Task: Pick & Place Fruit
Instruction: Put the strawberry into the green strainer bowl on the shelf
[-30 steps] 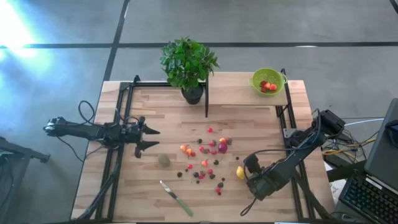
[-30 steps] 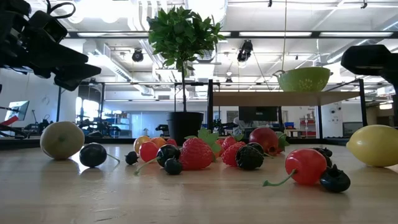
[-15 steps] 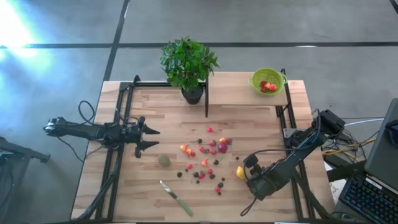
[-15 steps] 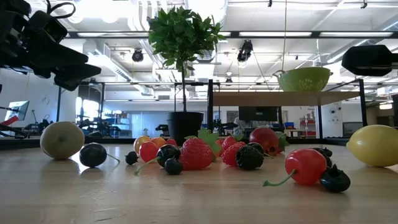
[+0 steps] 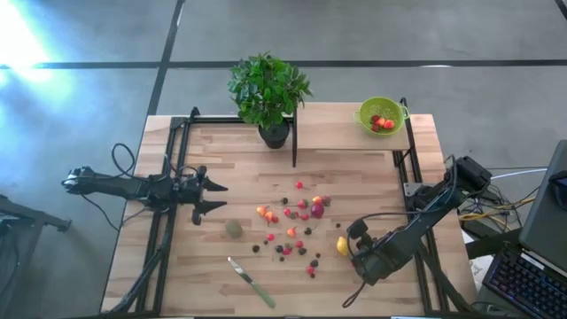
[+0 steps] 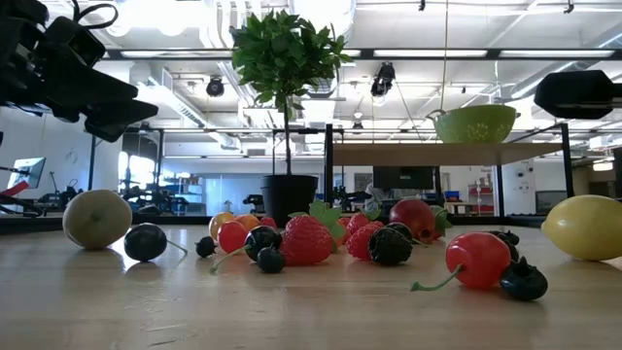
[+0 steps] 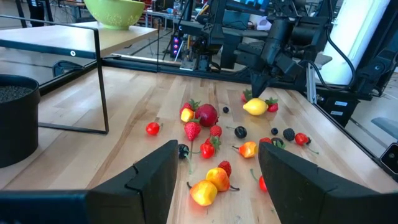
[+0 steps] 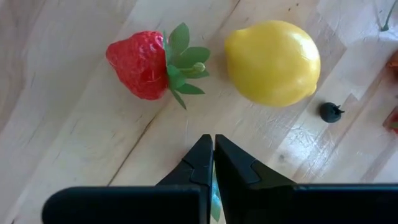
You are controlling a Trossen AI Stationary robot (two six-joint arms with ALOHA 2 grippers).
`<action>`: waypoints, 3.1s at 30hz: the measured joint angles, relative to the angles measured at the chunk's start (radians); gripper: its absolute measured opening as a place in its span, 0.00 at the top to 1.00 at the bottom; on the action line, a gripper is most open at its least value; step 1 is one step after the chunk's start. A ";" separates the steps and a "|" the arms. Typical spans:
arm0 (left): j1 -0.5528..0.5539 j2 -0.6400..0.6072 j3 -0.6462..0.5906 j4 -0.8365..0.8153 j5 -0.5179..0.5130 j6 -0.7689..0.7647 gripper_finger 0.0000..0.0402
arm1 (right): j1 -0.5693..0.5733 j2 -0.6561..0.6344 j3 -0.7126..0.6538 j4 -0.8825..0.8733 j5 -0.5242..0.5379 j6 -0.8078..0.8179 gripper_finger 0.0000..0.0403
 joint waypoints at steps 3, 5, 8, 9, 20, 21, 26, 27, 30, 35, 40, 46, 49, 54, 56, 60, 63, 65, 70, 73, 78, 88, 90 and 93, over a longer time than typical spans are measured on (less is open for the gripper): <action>0.000 0.000 0.000 0.000 0.000 0.000 0.43 | -0.005 -0.003 0.004 -0.003 0.022 -0.005 0.98; 0.000 0.000 0.000 0.000 0.000 0.000 0.43 | -0.012 -0.008 0.015 -0.007 0.045 -0.006 0.98; 0.000 0.000 0.000 0.000 0.000 0.000 0.43 | -0.027 -0.023 0.037 -0.025 0.090 -0.009 0.98; 0.000 0.000 0.000 0.000 0.000 0.000 0.43 | -0.032 -0.031 0.046 -0.038 0.106 -0.008 0.98; 0.000 0.000 0.000 0.000 0.000 0.000 0.43 | -0.123 -0.260 0.135 -0.112 0.270 -0.021 0.98; 0.000 0.000 0.000 0.000 0.000 0.000 0.43 | -0.135 -0.287 0.141 -0.112 0.288 -0.020 0.98; 0.000 0.000 0.000 0.000 0.000 0.000 0.43 | -0.224 -0.417 0.170 -0.112 0.392 0.011 0.98; 0.000 0.000 0.000 0.000 0.000 0.000 0.43 | -0.249 -0.439 0.178 -0.113 0.401 0.010 0.98; 0.000 0.000 0.000 0.000 0.000 0.000 0.43 | -0.337 -0.501 0.209 -0.112 0.422 0.008 0.98; 0.000 0.000 0.000 0.000 0.000 0.000 0.43 | -0.522 -0.575 0.263 -0.113 0.423 -0.048 0.98; 0.000 0.000 0.000 0.000 0.000 0.000 0.43 | -0.721 -0.610 0.295 -0.112 0.421 -0.118 0.98; 0.000 0.000 0.000 0.000 0.000 0.000 0.43 | -0.941 -0.615 0.302 -0.113 0.399 -0.179 0.98; 0.000 0.000 0.000 0.000 0.000 0.000 0.43 | -1.037 -0.605 0.304 -0.107 0.339 -0.212 0.98; 0.000 0.000 0.000 0.000 0.000 0.000 0.43 | -1.173 -0.579 0.304 -0.105 0.303 -0.233 0.98; 0.000 0.000 0.000 0.000 0.000 0.000 0.43 | -1.221 -0.570 0.303 -0.105 0.297 -0.242 0.98; 0.000 0.000 0.000 0.000 0.000 0.000 0.43 | -1.308 -0.555 0.303 -0.097 0.205 -0.246 0.98; 0.000 0.000 0.000 0.000 0.000 0.000 0.43 | -1.356 -0.539 0.303 -0.096 0.150 -0.227 0.98; 0.000 0.000 0.000 0.000 0.000 0.000 0.43 | -1.377 -0.525 0.303 -0.095 0.123 -0.225 0.98; 0.000 0.000 0.000 0.000 0.000 0.000 0.43 | -1.394 -0.481 0.301 -0.095 0.094 -0.222 0.98; 0.000 0.000 0.000 0.000 0.000 0.000 0.43 | -1.394 -0.454 0.301 -0.096 0.094 -0.222 0.98; 0.000 0.000 0.000 0.000 0.000 0.000 0.43 | -1.395 -0.414 0.301 -0.100 0.094 -0.225 0.98; 0.000 0.000 0.000 0.000 0.000 0.000 0.43 | -1.426 -0.391 0.301 -0.105 0.095 -0.217 0.98; 0.000 0.000 0.000 0.000 0.000 0.000 0.43 | -1.426 -0.392 0.301 -0.106 0.094 -0.217 0.98; 0.000 0.000 0.000 0.000 0.000 0.000 0.43 | -1.426 -0.398 0.301 -0.108 0.094 -0.216 0.98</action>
